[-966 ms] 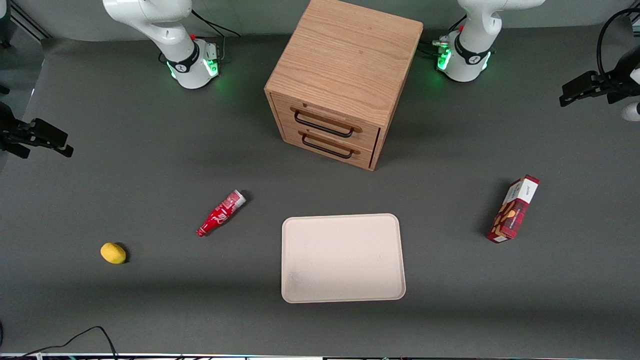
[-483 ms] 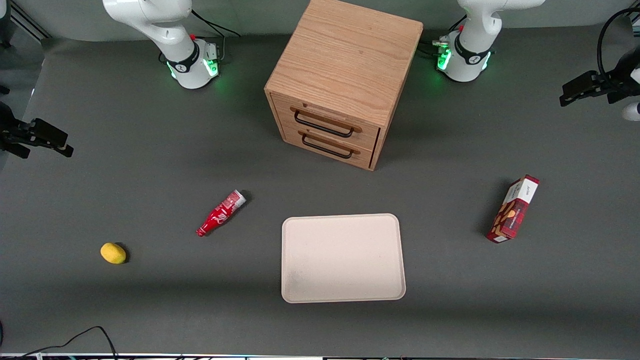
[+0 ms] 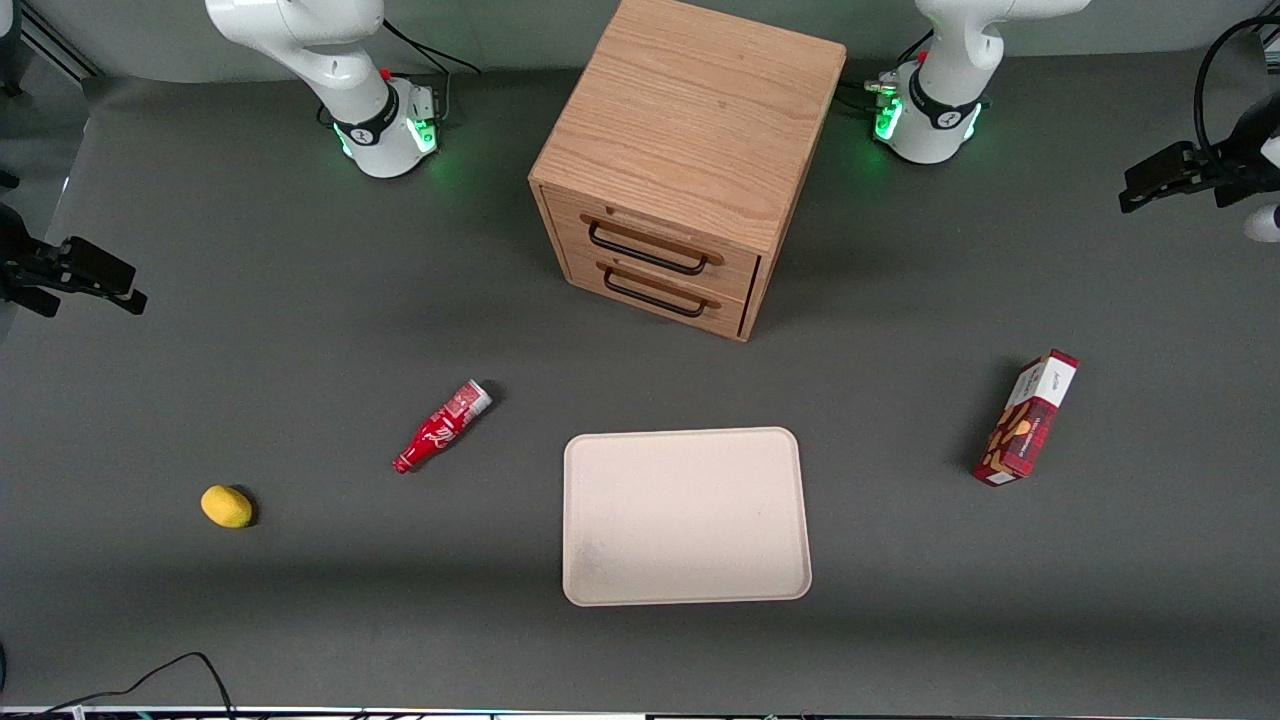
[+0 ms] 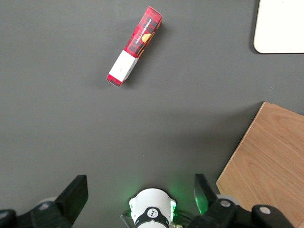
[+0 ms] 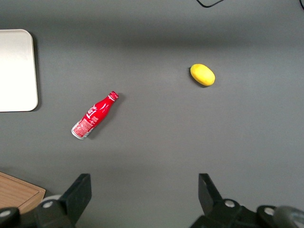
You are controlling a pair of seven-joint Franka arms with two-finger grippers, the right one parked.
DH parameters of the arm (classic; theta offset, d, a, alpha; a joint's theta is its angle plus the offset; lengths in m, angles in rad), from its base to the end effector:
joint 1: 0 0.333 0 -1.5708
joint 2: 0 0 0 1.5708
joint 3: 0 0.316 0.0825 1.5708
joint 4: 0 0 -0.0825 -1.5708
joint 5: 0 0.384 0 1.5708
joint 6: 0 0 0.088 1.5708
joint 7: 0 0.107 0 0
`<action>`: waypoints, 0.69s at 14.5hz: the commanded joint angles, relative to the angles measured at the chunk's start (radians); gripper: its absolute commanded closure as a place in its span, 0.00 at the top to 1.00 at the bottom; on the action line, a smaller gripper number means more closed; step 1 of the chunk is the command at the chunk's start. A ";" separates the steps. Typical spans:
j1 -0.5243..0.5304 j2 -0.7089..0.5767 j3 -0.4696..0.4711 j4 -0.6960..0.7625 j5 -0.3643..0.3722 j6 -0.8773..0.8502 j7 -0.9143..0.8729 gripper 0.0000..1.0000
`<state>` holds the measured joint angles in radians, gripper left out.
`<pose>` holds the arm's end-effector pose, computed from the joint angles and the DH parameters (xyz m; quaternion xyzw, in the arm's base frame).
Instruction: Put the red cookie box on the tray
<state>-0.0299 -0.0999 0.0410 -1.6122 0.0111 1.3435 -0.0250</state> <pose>0.4978 0.0081 0.6402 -0.9963 -0.0185 0.0843 0.0041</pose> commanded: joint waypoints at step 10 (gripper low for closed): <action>-0.007 0.011 0.007 0.026 0.000 -0.017 0.013 1.00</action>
<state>-0.0299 -0.0998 0.0417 -1.6122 0.0110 1.3435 -0.0247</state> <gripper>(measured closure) 0.000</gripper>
